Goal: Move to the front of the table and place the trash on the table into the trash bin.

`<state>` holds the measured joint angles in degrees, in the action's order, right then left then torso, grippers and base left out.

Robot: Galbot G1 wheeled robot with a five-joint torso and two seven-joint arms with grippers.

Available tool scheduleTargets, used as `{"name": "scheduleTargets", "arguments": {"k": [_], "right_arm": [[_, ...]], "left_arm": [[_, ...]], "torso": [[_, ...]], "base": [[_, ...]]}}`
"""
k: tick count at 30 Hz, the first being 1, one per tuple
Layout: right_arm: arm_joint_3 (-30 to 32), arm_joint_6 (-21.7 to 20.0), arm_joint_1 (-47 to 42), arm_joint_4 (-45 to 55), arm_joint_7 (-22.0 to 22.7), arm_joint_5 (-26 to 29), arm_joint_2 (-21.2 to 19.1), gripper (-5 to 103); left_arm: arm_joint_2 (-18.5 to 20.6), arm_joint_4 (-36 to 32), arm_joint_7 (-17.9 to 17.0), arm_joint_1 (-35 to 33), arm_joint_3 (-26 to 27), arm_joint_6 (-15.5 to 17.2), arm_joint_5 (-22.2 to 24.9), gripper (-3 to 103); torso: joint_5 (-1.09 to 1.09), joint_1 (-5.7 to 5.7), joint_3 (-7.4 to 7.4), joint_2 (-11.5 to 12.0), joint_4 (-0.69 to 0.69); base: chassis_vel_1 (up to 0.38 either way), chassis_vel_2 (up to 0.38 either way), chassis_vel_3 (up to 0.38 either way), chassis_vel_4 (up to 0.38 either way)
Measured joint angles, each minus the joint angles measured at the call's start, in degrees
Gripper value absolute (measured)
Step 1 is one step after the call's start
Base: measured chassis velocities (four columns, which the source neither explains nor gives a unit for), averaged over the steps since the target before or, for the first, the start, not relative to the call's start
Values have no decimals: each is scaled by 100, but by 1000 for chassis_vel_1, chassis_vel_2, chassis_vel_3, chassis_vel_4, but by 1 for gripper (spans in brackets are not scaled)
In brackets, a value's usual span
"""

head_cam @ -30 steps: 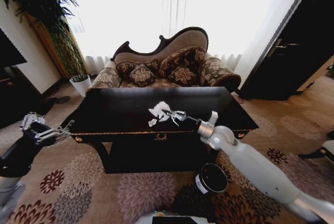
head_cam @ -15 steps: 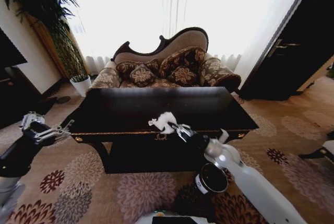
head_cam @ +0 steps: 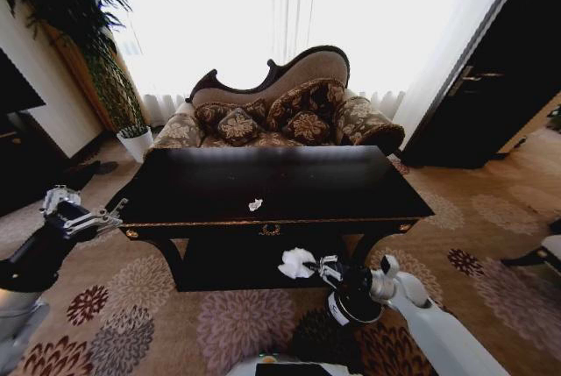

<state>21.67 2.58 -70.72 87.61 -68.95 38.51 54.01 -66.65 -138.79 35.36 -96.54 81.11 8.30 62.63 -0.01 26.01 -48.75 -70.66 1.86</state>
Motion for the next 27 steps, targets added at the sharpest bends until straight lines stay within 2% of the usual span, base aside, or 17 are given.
{"name": "scheduleTargets", "arguments": {"k": [3, 6, 7, 10, 13, 15, 18, 19, 20, 22, 23, 24, 25, 27], "right_arm": [[-186, 143, 189, -485, 474, -440, 41, 0], [-294, 183, 284, -687, 727, -715, 47, 0], [-375, 218, 398, -879, 959, -968, 50, 0], [-433, 232, 524, -1080, 1205, -1226, 53, 0], [-469, 253, 743, -1523, 1631, -2023, 51, 0], [-493, 267, 766, -1605, 1764, -2179, 45, 0], [-671, 205, 826, -1937, 2657, -2706, 48, 0], [-787, 9, 848, -2063, 3330, -2855, 75, 0], [-787, 9, 848, -2063, 3330, -2855, 75, 0], [-956, -286, 893, -2263, 4168, -2880, 123, 0], [-1008, -364, 925, -2361, 4434, -2880, 144, 0], [-1008, -364, 925, -2361, 4434, -2880, 144, 0], [-1067, -456, 991, -2557, 4830, -2948, 179, 0], [-1089, -505, 1037, -2719, 5125, -3141, 209, 0]], "left_arm": [[28, 25, 0, 7, 19, -2, 27, 100], [34, 33, 0, 10, 20, -2, 29, 100], [35, 34, 0, 13, 18, -3, 29, 100], [31, 34, 0, 12, 15, -3, 29, 100], [17, 28, 1, -12, 21, -8, 25, 100], [15, 25, 2, -16, 28, -9, 25, 100], [-1, 7, 2, -32, 41, -16, 24, 100], [-18, -10, 4, -45, 42, -18, 19, 100], [-18, -10, 4, -45, 42, -18, 19, 100], [-36, -35, 5, -71, 45, -19, 13, 100], [-41, -43, 6, -83, 50, -20, 12, 100], [-41, -43, 6, -83, 50, -20, 12, 100], [-43, -51, 6, -106, 79, -23, 12, 100], [-43, -59, 6, -128, 113, -25, 16, 100]], "torso": [[0, 0, 0, 0, 0], [0, 0, 0, 0, 0], [0, 0, 0, 0, 0], [0, 0, 0, 0, -1], [-2, 0, 0, 0, -1], [-1, 0, 0, 0, -1], [0, 0, 0, 0, 1], [0, 0, 0, 0, 0], [0, 0, 0, 0, 0], [1, 0, 0, 0, 0], [1, 0, 0, 0, 0], [1, 0, 0, 0, 0], [0, 0, 0, 0, 0], [0, 0, 0, 0, -1]], "base": [[0, 0, 0, 0], [0, 0, 0, 0], [0, 0, 0, 0], [0, 0, 0, 0], [0, 0, 0, 0], [0, 0, 0, 0], [0, 0, 0, 0], [0, 0, 0, 0], [0, 0, 0, 0], [0, 0, 0, 0], [0, 0, 0, 0], [0, 0, 0, 0], [0, 0, 0, 0], [0, 0, 0, 0]]}}
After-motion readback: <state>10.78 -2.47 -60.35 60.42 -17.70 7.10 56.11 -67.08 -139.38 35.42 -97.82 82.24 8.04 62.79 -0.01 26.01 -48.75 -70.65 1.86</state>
